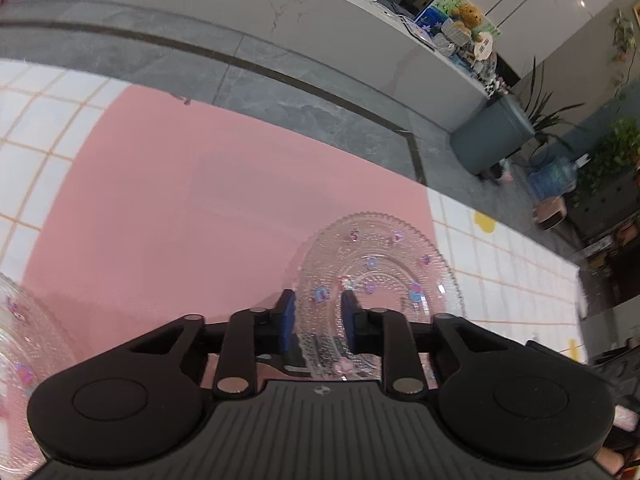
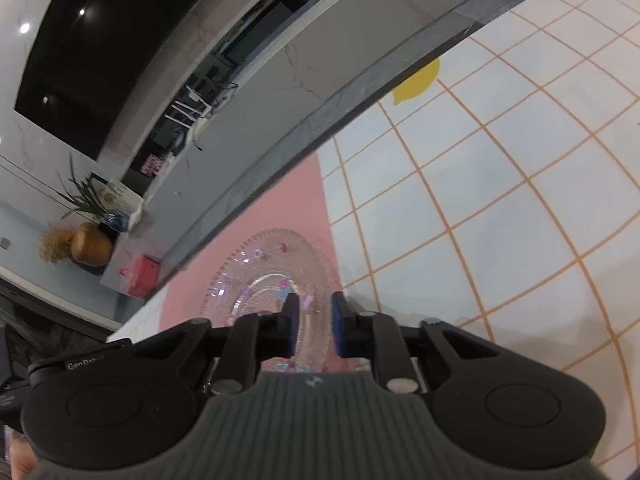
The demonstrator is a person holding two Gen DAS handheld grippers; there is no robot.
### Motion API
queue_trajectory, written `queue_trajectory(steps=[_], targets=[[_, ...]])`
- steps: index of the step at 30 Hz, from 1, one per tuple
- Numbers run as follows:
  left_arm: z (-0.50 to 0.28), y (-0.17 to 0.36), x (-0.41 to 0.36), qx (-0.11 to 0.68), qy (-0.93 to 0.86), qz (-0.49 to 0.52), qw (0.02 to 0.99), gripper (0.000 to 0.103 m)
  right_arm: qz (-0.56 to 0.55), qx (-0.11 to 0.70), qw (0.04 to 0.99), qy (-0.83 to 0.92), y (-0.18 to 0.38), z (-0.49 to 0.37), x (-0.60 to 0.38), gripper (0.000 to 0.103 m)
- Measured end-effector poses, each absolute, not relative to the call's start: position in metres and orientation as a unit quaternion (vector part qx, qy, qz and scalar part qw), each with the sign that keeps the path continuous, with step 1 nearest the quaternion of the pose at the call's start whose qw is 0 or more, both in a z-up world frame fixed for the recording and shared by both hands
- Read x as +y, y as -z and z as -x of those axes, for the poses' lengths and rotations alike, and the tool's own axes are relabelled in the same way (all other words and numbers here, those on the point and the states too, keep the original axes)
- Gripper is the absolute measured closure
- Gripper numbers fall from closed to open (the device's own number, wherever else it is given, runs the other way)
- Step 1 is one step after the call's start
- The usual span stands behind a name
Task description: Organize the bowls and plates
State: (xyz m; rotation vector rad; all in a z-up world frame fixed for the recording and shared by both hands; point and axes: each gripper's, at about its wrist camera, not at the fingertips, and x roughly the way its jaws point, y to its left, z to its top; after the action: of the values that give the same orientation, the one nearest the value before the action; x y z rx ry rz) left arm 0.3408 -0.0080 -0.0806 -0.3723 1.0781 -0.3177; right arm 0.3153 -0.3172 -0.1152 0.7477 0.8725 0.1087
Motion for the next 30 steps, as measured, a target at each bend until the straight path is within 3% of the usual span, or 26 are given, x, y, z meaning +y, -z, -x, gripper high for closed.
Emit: queue_trajectory(steps=[2, 30], targets=[[-0.34, 0.079, -0.011, 0.511, 0.141, 0.155, 0.834, 0.089, -0.348, 0.415, 0.839, -0.05, 0.114, -0.315, -0.316, 0.097], [-0.294, 0.028, -0.011, 0.499, 0.122, 0.131, 0.848, 0.09, -0.345, 0.423, 0.835, -0.072, 0.073, -0.279, -0.307, 0.098]])
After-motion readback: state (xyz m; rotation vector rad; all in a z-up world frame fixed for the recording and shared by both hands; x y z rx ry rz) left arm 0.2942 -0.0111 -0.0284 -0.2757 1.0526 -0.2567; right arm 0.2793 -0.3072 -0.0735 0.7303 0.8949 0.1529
